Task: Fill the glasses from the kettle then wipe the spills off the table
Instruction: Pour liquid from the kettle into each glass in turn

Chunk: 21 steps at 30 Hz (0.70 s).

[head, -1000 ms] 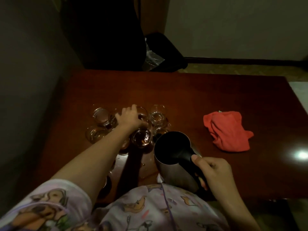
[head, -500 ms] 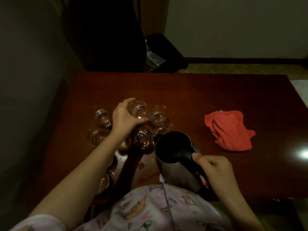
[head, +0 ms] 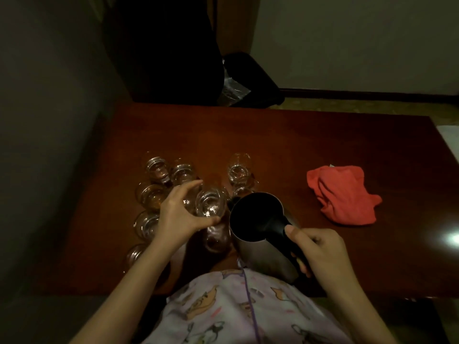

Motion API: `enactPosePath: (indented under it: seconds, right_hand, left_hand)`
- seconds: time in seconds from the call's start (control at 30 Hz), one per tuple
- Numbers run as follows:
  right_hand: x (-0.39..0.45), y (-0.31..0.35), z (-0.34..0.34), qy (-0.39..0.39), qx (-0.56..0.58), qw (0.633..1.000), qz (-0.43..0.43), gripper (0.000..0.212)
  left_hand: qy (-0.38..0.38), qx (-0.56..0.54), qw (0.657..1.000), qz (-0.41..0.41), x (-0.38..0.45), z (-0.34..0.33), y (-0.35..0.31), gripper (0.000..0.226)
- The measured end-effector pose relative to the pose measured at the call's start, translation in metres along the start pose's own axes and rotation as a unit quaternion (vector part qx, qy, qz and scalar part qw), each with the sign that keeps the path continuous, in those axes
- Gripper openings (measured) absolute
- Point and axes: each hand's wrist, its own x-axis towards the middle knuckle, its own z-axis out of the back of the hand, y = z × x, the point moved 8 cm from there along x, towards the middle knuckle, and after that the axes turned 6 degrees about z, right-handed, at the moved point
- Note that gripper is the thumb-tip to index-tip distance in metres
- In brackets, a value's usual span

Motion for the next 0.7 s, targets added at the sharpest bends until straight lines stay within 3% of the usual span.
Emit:
enactPosePath:
  seconds: [0.33,0.7]
  right_hand:
    - [-0.005,0.01,0.005,0.005,-0.019,1.0,0.022,0.051]
    - [-0.004,0.018,0.0,0.076,-0.116,0.989,0.059,0.059]
  left_hand:
    - [0.024,0.009,0.999,-0.032,-0.02,-0.009,0.005,0.083]
    - [0.037,-0.022,0.997,0.057,-0.04,-0.044,0.053,0.083]
